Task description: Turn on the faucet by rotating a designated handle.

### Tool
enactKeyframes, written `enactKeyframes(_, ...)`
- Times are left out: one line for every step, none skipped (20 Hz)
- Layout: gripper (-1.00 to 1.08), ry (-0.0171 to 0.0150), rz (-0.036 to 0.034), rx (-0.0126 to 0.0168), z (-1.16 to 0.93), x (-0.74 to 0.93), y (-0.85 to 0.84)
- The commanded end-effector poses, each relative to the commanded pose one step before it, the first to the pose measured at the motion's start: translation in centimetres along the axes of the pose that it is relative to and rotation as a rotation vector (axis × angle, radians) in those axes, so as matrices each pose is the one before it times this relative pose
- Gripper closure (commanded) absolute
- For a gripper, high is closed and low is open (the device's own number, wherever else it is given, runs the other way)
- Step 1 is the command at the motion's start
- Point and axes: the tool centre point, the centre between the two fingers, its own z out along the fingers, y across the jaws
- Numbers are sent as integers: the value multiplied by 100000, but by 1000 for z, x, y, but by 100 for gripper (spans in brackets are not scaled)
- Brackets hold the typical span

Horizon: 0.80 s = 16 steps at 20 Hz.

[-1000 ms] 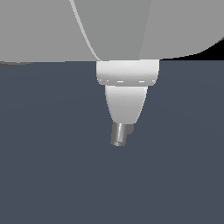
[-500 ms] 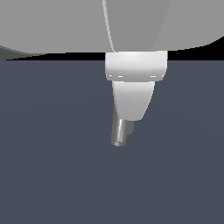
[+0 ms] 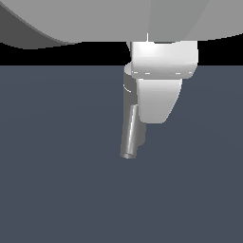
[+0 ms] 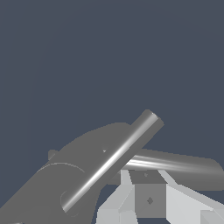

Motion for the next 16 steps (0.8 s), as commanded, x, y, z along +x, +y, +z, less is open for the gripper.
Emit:
enactKeyframes(108,1554,3476,-118,89,1904,-380)
enactKeyframes(108,48,104,-35,7,218,-128)
enactKeyframes(108,39,85,-29,4,208,-129)
enactKeyframes(108,39,85,-29,4,208,-129)
enactKeyframes(108,48,104,-35,7,218,-129)
enactKeyframes(108,39,85,-28,4,208,-130)
enactKeyframes(108,48,104,-35,7,218,-129)
enactKeyframes(108,39,85,-28,4,208,-130)
enactKeyframes(108,39,85,-28,4,208,-130)
enactKeyframes(108,47,104,-34,7,219,-130)
enactKeyframes(108,38,85,-28,4,209,-131)
enactKeyframes(108,47,105,-34,7,219,-130)
enactKeyframes(108,38,86,-28,4,209,-132)
enactKeyframes(108,38,86,-27,4,209,-132)
enactKeyframes(108,46,105,-33,7,219,-132)
enactKeyframes(108,0,0,0,0,0,0)
